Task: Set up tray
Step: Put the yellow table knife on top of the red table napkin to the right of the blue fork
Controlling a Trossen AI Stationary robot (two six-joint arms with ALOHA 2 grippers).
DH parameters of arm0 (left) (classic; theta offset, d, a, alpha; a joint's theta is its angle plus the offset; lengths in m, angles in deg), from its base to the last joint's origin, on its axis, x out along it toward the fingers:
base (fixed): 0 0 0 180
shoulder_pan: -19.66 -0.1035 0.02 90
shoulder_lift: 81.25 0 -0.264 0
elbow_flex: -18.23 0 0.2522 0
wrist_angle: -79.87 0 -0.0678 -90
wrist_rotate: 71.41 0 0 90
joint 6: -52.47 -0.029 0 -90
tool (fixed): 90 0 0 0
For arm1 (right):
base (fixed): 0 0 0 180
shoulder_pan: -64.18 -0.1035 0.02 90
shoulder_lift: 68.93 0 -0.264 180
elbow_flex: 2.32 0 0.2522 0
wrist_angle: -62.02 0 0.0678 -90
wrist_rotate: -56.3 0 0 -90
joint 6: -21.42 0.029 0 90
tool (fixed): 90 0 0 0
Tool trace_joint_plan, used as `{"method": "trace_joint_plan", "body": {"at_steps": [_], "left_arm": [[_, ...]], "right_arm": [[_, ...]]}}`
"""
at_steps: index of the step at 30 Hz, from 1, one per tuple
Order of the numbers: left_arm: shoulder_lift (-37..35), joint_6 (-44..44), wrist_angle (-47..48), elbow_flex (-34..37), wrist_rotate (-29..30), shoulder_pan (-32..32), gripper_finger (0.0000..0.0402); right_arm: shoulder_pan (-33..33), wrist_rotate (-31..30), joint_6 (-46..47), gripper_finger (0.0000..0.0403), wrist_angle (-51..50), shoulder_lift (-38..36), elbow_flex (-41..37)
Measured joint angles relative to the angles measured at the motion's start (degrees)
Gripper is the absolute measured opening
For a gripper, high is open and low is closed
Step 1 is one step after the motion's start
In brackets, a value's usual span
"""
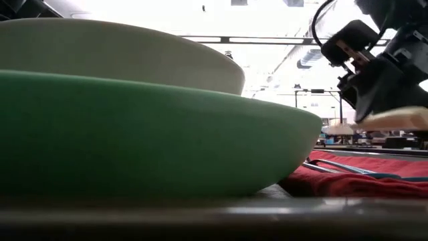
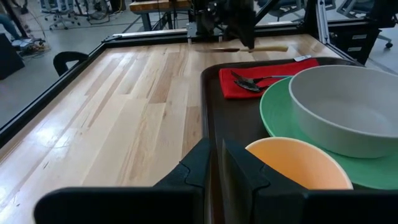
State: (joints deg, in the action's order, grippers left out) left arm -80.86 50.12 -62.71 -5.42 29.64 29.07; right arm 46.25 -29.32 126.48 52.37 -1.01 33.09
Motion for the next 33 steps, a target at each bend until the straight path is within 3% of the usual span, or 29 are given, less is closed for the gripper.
{"method": "trace_joint_plan", "body": {"at_steps": [15,25,33], "left_arm": [[0.01,-0.17,0.02,0.0,0.04,-0.02,0.0074],[0.02,-0.15,-0.02,0.0,0.23,-0.01,0.0074],[0.02,1.12,-0.02,0.0,0.18,-0.02,0.0074]], "right_arm": [[-2.75,-5.65,0.92,0.003,11.22,1.2,0.0],[-2.87,-5.68,-0.09,0.003,27.5,13.19,0.02],[-6.1,-6.09,1.2,0.003,34.44,20.11,0.02]]}}
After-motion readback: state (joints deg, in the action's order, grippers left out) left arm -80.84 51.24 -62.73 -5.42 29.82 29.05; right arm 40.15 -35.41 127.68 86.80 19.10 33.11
